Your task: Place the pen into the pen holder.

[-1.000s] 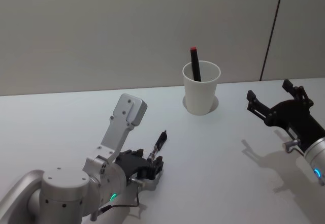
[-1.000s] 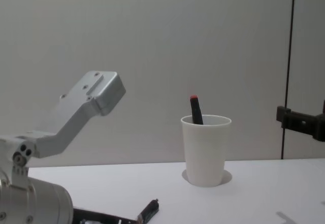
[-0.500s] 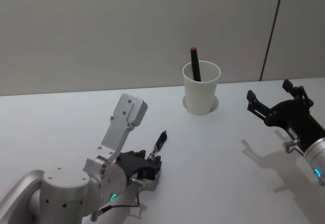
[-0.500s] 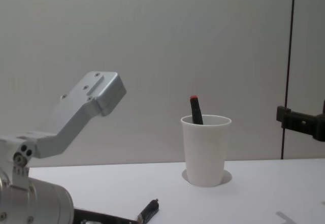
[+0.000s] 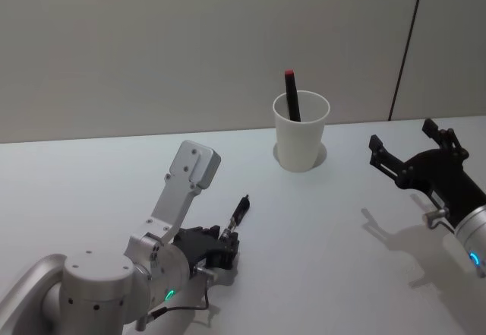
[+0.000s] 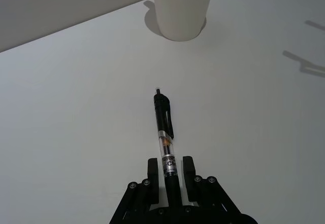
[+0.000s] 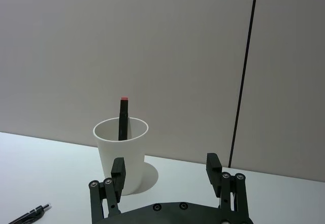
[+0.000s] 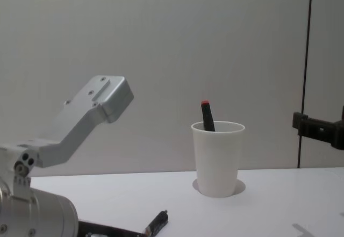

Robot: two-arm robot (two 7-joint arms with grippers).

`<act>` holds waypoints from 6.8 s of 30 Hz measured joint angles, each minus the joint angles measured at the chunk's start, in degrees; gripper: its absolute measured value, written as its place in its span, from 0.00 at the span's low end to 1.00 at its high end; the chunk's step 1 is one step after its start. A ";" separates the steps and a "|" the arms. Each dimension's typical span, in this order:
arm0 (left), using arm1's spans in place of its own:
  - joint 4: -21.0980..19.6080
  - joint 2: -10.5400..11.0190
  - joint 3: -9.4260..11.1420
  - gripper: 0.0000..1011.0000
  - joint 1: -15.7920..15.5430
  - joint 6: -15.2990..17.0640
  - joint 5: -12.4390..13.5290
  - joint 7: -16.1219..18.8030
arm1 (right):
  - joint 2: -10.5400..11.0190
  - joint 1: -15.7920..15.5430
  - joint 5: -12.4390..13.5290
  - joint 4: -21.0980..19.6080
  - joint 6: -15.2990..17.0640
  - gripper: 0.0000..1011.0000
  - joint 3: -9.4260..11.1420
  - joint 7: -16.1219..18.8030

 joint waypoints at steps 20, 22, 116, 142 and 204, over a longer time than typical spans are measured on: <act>0.01 0.00 0.02 0.17 0.01 0.00 0.01 0.00 | 0.00 0.00 0.00 0.00 0.00 0.99 0.00 0.00; 0.01 0.00 0.02 0.14 0.00 0.01 0.01 0.00 | 0.00 0.00 0.00 0.00 0.00 0.99 0.00 0.00; 1.46 0.55 -6.24 0.13 1.92 -37.90 -20.14 -23.15 | 0.00 0.00 0.00 0.00 0.00 0.99 0.00 0.00; 8.12 -2.33 -3.27 0.13 -2.84 -37.74 -12.92 -31.01 | 0.00 0.00 0.00 0.00 0.00 0.99 0.00 0.00; 10.01 -3.49 -1.93 0.13 -5.07 -38.63 -9.21 -30.99 | 4.54 -4.16 20.87 -9.13 6.52 0.99 4.01 7.08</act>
